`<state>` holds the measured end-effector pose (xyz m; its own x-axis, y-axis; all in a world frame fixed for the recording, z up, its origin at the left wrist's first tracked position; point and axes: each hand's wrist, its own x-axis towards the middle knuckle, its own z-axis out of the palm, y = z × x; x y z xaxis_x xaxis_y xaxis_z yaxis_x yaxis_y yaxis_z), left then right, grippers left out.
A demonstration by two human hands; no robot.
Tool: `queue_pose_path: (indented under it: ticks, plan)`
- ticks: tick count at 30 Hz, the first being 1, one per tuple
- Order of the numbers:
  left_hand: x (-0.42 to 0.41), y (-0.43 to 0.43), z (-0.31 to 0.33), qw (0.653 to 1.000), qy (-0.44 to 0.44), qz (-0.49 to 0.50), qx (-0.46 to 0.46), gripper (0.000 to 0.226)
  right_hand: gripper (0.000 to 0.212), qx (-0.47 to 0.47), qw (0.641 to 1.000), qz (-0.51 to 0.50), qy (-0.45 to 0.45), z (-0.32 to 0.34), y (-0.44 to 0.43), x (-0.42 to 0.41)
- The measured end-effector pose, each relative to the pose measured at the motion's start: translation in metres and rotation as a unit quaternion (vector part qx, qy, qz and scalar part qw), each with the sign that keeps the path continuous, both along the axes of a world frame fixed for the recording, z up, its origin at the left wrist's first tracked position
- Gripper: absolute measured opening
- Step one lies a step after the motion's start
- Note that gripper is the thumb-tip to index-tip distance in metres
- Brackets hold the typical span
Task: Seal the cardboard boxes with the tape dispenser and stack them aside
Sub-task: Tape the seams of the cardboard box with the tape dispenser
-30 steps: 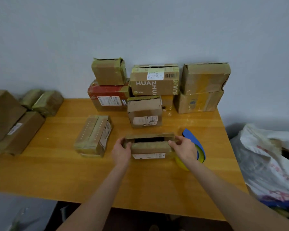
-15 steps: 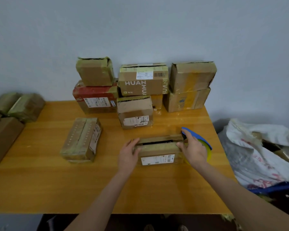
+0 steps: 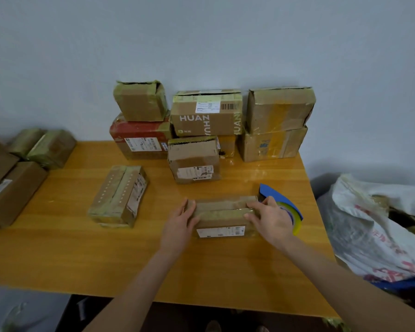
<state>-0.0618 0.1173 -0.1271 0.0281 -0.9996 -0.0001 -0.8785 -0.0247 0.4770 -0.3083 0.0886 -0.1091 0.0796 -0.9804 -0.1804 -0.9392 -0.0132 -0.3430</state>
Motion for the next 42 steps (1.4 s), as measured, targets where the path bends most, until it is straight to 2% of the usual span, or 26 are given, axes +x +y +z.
queue_pose_path:
  ticks: [3,6,11,12,14,16,18,20,22,23,28,30,32,33,38,42]
  plan:
    - [-0.005,0.002,0.004,0.994,-0.075,-0.062,-0.047,0.044,0.037,0.006,1.0,-0.019,0.001,0.002,0.005,0.003]
    - [-0.016,0.006,0.002,0.978,-0.102,-0.155,-0.1,0.047,0.034,-0.001,0.999,-0.031,0.013,0.003,0.01,0.004]
    - [-0.011,0.005,-0.007,0.981,-0.086,-0.168,-0.046,0.054,0.033,-0.007,0.998,-0.041,-0.051,0.002,-0.005,-0.012]
    - [-0.01,0.002,-0.005,0.981,-0.086,-0.169,-0.041,0.055,0.035,-0.012,0.996,-0.069,-0.059,0.001,-0.011,-0.023]
    - [-0.009,-0.001,-0.003,0.98,-0.092,-0.176,-0.029,0.057,0.054,0.006,0.991,-0.129,-0.025,-0.007,-0.02,-0.048]
    - [-0.009,-0.003,-0.002,0.979,-0.103,-0.175,-0.021,0.059,0.072,0.081,0.984,-0.158,0.011,-0.018,-0.023,-0.07]
    - [-0.007,-0.002,-0.001,0.979,-0.109,-0.169,-0.027,0.061,0.071,0.152,0.973,-0.173,-0.035,-0.027,-0.027,-0.082]
    - [-0.005,0.0,-0.001,0.975,-0.142,-0.168,-0.03,0.062,0.05,0.189,0.96,-0.192,-0.08,-0.033,-0.032,-0.086]
    - [-0.003,0.0,-0.001,0.973,-0.168,-0.156,0.001,0.062,0.031,0.208,0.951,-0.209,-0.088,-0.04,-0.036,-0.089]
    - [-0.002,-0.001,-0.001,0.974,-0.168,-0.153,0.019,0.062,0.027,0.211,0.948,-0.218,-0.095,-0.043,-0.037,-0.09]
    - [0.002,-0.005,-0.003,0.97,-0.174,-0.164,0.038,0.063,0.034,0.204,0.922,-0.255,-0.208,-0.042,-0.047,-0.092]
    - [0.003,-0.007,-0.003,0.968,-0.186,-0.164,0.042,0.063,0.026,0.216,0.892,-0.268,-0.295,-0.034,-0.05,-0.089]
    - [0.003,-0.007,-0.003,0.966,-0.198,-0.163,0.045,0.064,0.047,0.243,0.851,-0.298,-0.358,-0.025,-0.053,-0.087]
    - [0.004,-0.006,-0.003,0.964,-0.202,-0.165,0.045,0.064,0.055,0.253,0.841,-0.311,-0.363,-0.023,-0.053,-0.088]
    - [0.004,-0.005,-0.001,0.961,-0.208,-0.173,0.051,0.065,0.052,0.269,0.859,-0.282,-0.331,-0.01,-0.051,-0.091]
    - [0.005,-0.008,0.003,0.962,-0.201,-0.179,0.048,0.064,0.048,0.184,0.88,-0.233,-0.37,0.012,-0.051,-0.087]
